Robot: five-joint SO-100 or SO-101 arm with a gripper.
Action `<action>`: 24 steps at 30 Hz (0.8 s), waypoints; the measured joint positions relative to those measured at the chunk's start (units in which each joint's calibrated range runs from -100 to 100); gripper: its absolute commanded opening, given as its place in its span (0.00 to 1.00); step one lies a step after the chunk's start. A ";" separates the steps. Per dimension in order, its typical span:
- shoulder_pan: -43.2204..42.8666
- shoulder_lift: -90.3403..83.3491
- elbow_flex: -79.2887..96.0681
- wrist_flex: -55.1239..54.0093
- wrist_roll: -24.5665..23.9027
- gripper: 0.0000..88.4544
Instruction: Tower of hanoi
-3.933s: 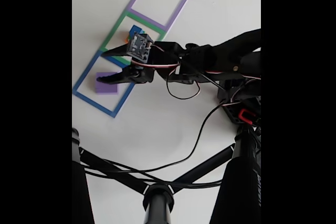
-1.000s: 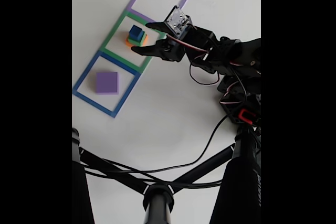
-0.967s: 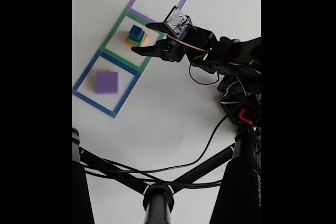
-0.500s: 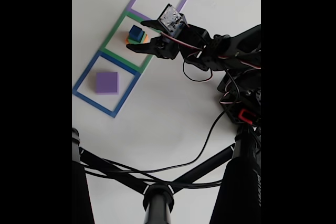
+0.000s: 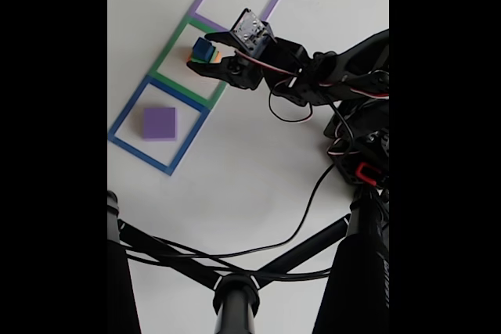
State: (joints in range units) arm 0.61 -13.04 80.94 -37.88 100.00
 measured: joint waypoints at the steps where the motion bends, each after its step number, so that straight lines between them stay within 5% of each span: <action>1: 0.00 0.08 0.00 0.00 0.00 0.08; 18: -0.25 0.00 -0.35 0.16 0.00 0.01; 24: -0.74 -8.53 -2.87 10.91 0.00 0.01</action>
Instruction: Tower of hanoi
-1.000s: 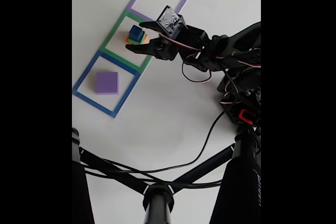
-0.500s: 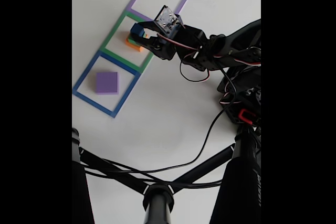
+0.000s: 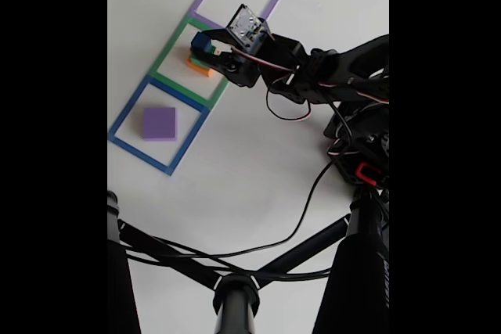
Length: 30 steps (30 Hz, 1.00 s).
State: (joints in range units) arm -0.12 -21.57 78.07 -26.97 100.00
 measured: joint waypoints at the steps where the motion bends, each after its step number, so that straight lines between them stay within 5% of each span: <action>1: 0.00 -2.36 -1.04 3.37 0.00 0.01; 9: 0.00 -17.48 -16.97 39.89 0.00 0.01; 20: -4.26 -17.64 -63.19 99.28 0.00 0.01; 30: -9.91 -14.27 -88.42 122.55 0.00 0.01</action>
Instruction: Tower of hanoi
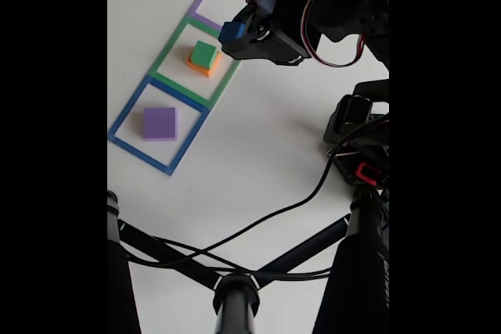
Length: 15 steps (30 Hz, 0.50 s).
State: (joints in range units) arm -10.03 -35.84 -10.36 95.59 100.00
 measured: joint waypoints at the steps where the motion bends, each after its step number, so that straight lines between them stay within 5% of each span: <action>1: -0.41 0.17 -1.04 0.80 0.00 0.01; 15: -8.19 0.59 -3.05 2.09 0.00 0.01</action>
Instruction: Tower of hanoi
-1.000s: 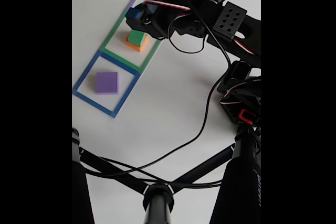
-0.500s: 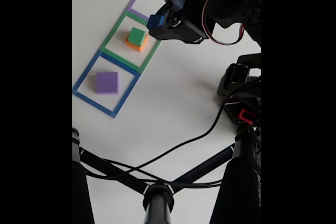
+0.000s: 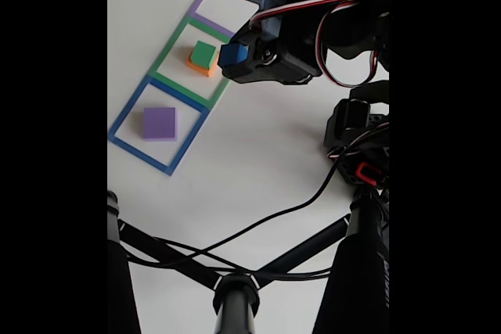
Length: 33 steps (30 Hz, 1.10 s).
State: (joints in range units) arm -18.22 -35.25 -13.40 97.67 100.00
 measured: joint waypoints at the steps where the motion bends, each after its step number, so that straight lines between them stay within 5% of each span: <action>1: -0.65 0.00 0.26 0.00 0.00 0.01; 10: -4.34 -2.28 18.97 -15.17 0.00 0.00; 17: -4.50 -5.32 48.04 -45.02 -0.39 0.00; 25: -4.50 -1.01 78.85 -90.85 -0.39 0.00; 33: -4.50 8.78 89.47 -115.97 -0.39 0.00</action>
State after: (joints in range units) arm -22.72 -26.47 76.07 -18.30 99.61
